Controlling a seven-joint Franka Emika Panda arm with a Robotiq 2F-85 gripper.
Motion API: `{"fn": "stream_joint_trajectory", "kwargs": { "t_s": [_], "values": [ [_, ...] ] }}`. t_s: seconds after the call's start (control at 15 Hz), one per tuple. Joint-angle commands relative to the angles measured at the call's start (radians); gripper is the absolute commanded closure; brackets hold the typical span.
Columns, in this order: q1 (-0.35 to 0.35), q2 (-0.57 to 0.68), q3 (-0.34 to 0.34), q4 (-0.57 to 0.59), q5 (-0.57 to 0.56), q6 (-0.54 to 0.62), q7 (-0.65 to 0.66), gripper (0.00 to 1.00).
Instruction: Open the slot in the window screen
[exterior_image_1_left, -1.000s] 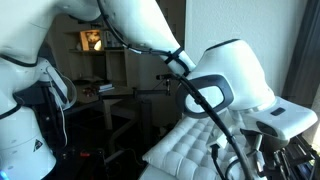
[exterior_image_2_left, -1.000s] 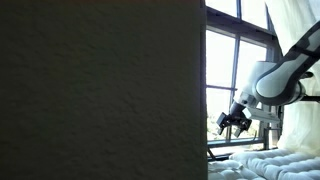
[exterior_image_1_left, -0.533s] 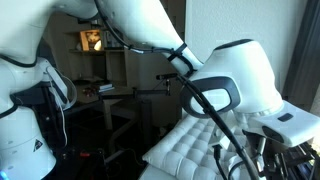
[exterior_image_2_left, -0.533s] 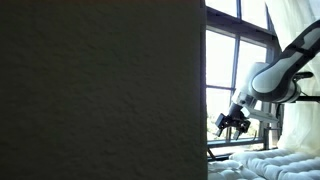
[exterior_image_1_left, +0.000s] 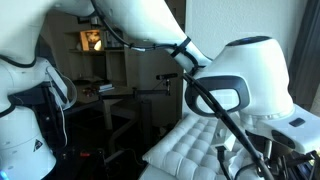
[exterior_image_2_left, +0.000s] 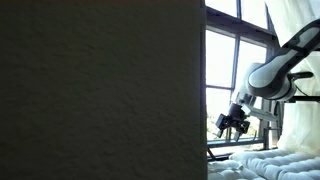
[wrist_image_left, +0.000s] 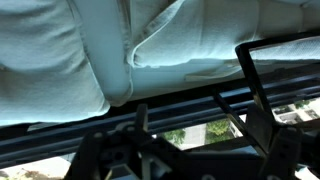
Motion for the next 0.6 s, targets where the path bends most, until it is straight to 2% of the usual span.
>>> {"fn": "stream_joint_trajectory", "kwargs": {
  "t_s": [0.0, 0.53],
  "values": [
    [-0.046, -0.015, 0.045, 0.026, 0.012, -0.083, -0.055, 0.0],
    [-0.091, -0.007, 0.084, 0.068, 0.026, -0.19, -0.127, 0.0]
  ]
}}
